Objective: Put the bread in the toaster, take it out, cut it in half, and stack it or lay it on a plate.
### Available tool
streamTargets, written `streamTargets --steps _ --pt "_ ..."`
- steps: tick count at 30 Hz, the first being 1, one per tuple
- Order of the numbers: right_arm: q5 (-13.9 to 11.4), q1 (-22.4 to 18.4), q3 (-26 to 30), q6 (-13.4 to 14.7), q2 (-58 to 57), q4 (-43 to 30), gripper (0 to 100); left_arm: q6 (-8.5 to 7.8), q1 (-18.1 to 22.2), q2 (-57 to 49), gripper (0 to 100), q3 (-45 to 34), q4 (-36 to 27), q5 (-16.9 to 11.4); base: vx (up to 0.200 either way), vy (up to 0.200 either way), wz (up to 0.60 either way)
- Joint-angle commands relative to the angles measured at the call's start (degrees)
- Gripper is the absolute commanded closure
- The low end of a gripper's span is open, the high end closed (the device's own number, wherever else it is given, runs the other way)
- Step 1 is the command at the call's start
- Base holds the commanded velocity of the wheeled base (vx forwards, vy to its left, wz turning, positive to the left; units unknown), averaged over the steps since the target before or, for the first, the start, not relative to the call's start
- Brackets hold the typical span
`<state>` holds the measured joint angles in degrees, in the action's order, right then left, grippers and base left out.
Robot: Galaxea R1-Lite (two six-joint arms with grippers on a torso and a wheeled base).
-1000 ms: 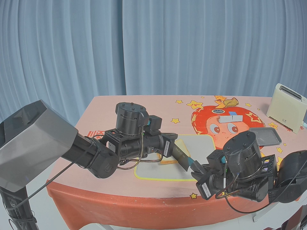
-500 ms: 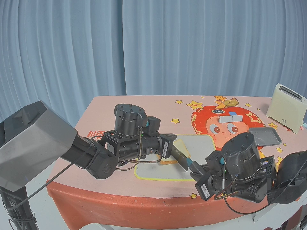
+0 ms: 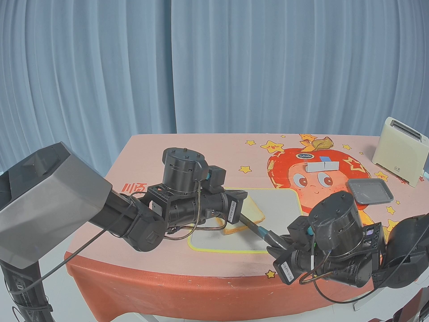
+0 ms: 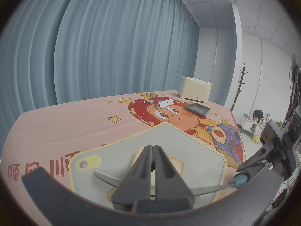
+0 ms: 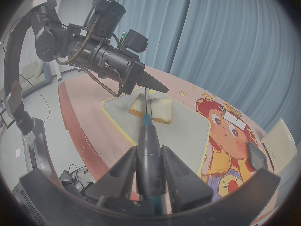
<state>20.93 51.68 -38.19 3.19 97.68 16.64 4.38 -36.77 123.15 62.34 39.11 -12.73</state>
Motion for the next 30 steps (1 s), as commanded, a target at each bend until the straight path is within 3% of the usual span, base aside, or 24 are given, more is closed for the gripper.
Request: streamTargets --steps 1,14,18,30 --pt "0.25 -0.08 -0.13 0.15 0.05 -0.03 100 0.02 -0.06 0.51 100 0.85 0.18 -0.02 0.0 0.0 0.0" --pt "0.16 -1.75 -1.27 0.5 -0.48 0.85 100 0.63 0.47 -3.27 100 5.16 0.09 0.6 0.0 0.0 0.0" --pt "0.16 -1.93 -1.71 0.59 -1.36 0.23 100 2.39 1.7 -8.89 100 3.84 -0.7 0.95 0.0 0.0 0.0" --pt "0.16 -1.93 -2.94 0.59 -2.32 -0.12 100 2.39 1.61 -10.3 100 -1.0 -0.52 1.21 0.0 0.0 0.0"
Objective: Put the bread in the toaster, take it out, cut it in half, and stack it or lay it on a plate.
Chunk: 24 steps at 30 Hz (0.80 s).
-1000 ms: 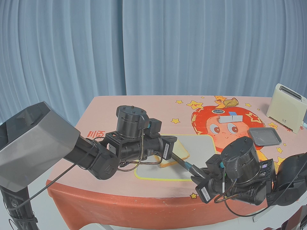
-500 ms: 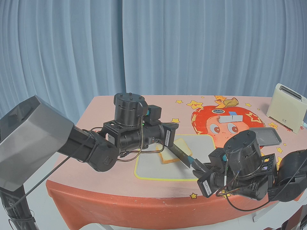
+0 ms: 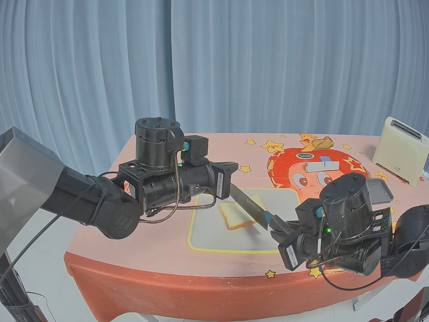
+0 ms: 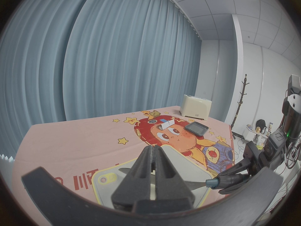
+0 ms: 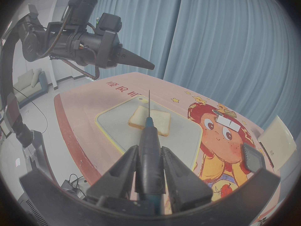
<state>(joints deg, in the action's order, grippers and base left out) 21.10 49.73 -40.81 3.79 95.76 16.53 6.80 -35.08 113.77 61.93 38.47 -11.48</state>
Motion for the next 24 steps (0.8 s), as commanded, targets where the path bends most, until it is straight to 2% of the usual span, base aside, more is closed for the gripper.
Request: streamTargets --steps 1,12,20,24 --pt "-0.01 0.02 -0.32 -0.1 -0.31 -0.01 100 -0.03 -0.16 -0.92 100 -0.58 0.11 -0.03 0.0 0.0 0.0" --pt "-0.01 0.02 0.56 -0.1 0.66 -0.01 100 -0.12 -0.86 4.17 100 0.47 0.37 -0.21 0.0 0.0 0.0" --pt "-0.01 0.02 0.74 -0.01 0.92 -0.01 100 -0.21 -3.5 8.48 100 1.88 0.29 -0.03 0.0 0.0 0.0" --pt "-0.01 0.02 1.18 -0.01 1.45 0.26 100 -0.3 -3.59 10.85 100 3.11 0.37 0.06 0.0 0.0 0.0"
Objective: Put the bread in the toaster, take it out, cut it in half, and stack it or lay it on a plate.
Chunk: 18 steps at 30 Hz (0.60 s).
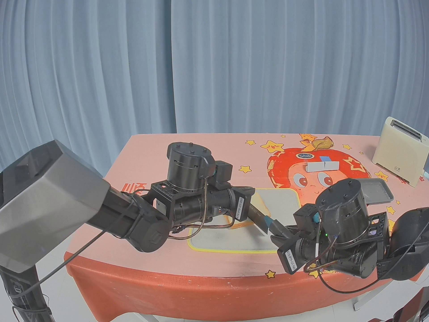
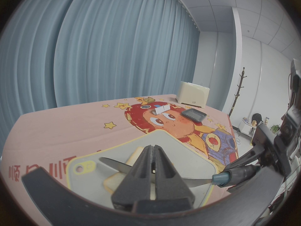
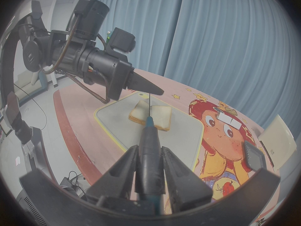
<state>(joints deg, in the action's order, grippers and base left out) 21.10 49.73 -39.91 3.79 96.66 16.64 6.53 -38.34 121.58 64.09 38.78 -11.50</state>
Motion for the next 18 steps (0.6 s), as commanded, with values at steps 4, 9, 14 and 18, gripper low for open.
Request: streamTargets --steps 4,9,14,18 --pt "-0.01 -0.07 0.19 -0.01 0.64 0.23 100 0.06 -0.16 5.34 100 1.48 0.42 0.16 0.0 0.0 0.0" --pt "-0.01 -0.59 0.8 0.6 0.72 0.15 100 0.06 -0.07 5.69 100 1.3 0.42 0.16 0.0 0.0 0.0" --pt "-0.01 -0.68 1.68 1.66 0.72 0.23 100 0.06 -0.24 5.43 100 1.74 0.42 0.16 0.0 0.0 0.0" --pt "-0.01 -0.68 2.73 1.92 0.81 0.59 100 0.23 -0.24 4.9 100 3.06 0.42 0.16 0.0 0.0 0.0"
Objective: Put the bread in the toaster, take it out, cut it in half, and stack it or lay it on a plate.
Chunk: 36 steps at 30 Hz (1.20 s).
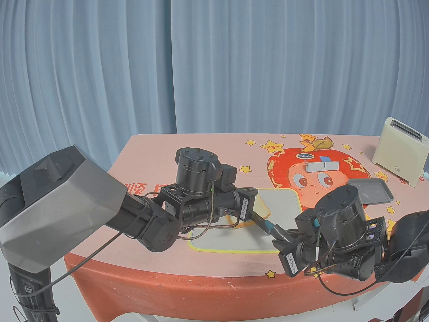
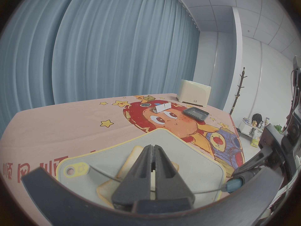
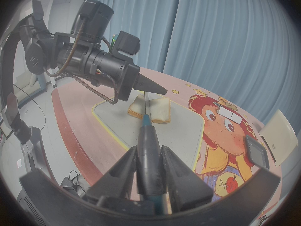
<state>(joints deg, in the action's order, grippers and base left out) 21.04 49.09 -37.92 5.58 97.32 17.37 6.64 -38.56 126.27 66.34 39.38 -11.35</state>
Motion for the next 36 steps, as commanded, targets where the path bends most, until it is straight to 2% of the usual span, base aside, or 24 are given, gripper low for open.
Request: streamTargets --steps 1,14,21,36 --pt "0.05 -0.05 0.84 0.13 0.07 -0.06 100 0.12 -0.03 -0.06 100 1.16 -0.18 0.01 0.0 0.0 0.0" --pt "0.4 -0.31 -2.24 0.13 -0.55 -0.5 100 0.21 0.33 -0.15 100 3.27 -0.18 0.01 0.0 0.0 0.0" --pt "0.4 -1.37 -3.65 0.13 -0.29 -0.85 100 0.3 0.41 -0.23 100 3.53 -0.18 0.98 0.0 0.0 0.0" --pt "-0.21 -4.18 -3.47 0.22 0.15 -0.67 100 0.3 0.41 0.29 100 1.69 -0.09 1.07 0.0 0.0 0.0"
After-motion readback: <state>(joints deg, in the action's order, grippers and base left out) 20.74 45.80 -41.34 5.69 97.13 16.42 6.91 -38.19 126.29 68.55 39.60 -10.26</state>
